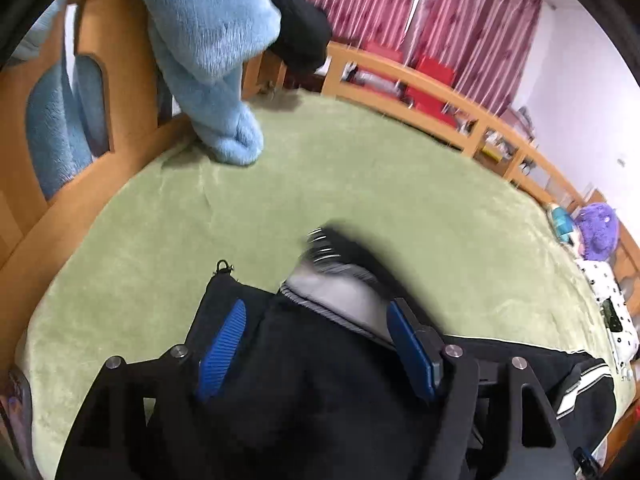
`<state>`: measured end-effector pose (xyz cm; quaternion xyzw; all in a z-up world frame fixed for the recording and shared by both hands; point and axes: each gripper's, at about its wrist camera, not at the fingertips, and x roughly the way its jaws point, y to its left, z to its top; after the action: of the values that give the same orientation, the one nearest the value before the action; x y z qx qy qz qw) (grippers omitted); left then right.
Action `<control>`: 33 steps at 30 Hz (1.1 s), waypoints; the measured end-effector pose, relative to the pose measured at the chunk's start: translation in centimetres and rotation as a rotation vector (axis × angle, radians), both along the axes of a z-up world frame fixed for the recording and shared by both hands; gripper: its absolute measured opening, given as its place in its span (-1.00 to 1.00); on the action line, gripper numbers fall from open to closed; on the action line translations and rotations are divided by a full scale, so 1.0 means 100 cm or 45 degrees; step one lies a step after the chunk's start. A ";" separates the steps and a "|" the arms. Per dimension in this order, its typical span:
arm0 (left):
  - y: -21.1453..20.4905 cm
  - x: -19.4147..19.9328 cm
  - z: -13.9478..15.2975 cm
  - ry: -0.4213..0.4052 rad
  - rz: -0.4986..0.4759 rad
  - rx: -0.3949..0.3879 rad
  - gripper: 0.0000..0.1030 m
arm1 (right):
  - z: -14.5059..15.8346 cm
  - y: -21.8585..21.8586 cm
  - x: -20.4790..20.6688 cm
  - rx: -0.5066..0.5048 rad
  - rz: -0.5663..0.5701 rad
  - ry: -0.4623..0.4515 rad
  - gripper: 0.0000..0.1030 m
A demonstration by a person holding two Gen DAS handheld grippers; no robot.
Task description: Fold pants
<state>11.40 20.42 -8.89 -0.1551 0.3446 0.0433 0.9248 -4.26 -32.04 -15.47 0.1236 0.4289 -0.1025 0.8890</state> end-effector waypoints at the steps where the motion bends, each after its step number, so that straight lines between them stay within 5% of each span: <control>1: -0.002 -0.006 0.000 0.001 -0.020 0.002 0.43 | 0.000 -0.003 0.000 0.002 -0.003 -0.001 0.16; 8: -0.008 -0.052 -0.049 0.186 -0.099 -0.093 0.45 | 0.000 -0.004 -0.001 0.006 0.003 -0.008 0.16; 12: -0.004 -0.091 -0.087 0.263 -0.085 -0.287 0.42 | 0.000 -0.003 -0.002 0.010 0.019 -0.018 0.16; 16: -0.002 -0.118 -0.108 0.258 -0.018 -0.383 0.41 | 0.000 -0.003 -0.002 0.020 0.024 -0.024 0.16; 23: 0.024 -0.110 -0.119 0.247 0.154 -0.540 0.28 | 0.004 0.006 -0.007 0.029 0.052 -0.021 0.16; 25: 0.031 -0.103 -0.122 0.224 0.210 -0.537 0.15 | 0.004 0.008 -0.008 0.037 0.052 -0.019 0.16; 27: 0.036 -0.094 -0.125 0.254 0.289 -0.508 -0.46 | 0.004 0.010 -0.010 0.033 0.060 -0.012 0.16; 29: 0.037 -0.083 -0.126 0.333 0.263 -0.433 -0.81 | 0.005 0.012 -0.012 0.016 0.064 -0.016 0.16; 33: 0.057 -0.105 -0.090 0.173 0.255 -0.408 -0.86 | 0.012 0.008 -0.017 0.001 0.062 -0.045 0.16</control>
<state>0.94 26.08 -17.93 -0.3305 0.3918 0.0899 0.8540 -5.94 -31.28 -14.22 0.1153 0.4161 -0.0785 0.8986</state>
